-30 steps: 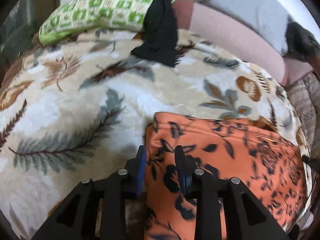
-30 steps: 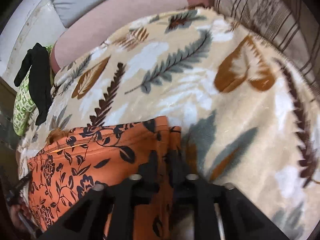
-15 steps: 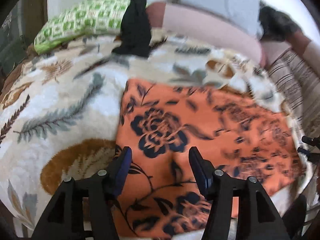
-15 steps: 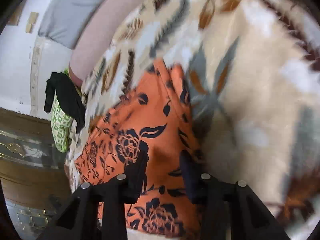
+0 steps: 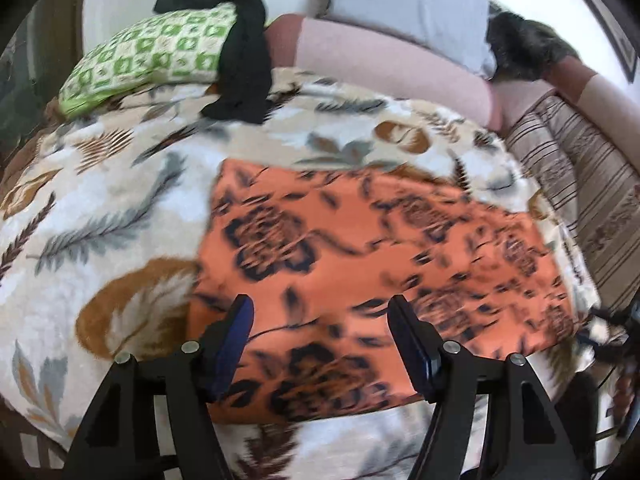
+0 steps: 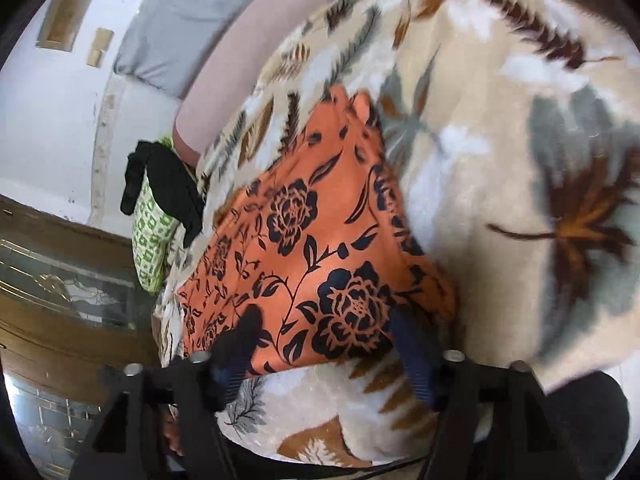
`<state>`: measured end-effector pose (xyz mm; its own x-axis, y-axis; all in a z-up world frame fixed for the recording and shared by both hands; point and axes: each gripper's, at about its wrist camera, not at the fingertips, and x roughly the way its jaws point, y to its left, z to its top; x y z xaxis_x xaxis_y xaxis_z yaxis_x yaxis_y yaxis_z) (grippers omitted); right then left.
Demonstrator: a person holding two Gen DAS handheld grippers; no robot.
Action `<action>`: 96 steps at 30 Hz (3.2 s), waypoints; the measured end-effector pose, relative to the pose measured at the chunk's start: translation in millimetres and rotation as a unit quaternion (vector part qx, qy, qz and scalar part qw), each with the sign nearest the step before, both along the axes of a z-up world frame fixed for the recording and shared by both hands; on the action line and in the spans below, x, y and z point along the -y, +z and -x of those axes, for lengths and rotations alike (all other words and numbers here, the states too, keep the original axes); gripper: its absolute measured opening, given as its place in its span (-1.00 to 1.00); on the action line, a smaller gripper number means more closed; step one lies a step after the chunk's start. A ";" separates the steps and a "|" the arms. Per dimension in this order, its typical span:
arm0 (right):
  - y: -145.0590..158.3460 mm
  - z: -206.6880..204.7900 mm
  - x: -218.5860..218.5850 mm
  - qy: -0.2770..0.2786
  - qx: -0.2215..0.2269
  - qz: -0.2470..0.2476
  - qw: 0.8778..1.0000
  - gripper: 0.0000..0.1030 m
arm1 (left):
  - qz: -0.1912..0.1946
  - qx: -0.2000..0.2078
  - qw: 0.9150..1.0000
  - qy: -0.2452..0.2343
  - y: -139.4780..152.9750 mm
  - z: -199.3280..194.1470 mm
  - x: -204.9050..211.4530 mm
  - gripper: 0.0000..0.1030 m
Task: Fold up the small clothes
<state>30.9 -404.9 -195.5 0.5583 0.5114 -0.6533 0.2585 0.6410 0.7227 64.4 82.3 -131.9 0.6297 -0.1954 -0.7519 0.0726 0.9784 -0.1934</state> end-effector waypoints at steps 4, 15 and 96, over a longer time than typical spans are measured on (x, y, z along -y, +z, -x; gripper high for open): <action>-29.1 12.4 10.9 -0.046 -0.047 -0.101 0.993 0.39 | 0.021 -0.013 0.999 -0.024 -0.8 -13.2 34.5 0.36; -50.1 -0.2 19.0 -0.115 -0.024 -0.126 0.985 -0.79 | -0.017 -0.047 0.997 -0.051 -33.0 -51.0 95.6 0.35; -18.0 -103.5 -58.2 0.152 -0.009 0.108 0.982 0.38 | 0.140 -0.094 0.984 0.063 -49.0 -142.7 -125.4 -0.91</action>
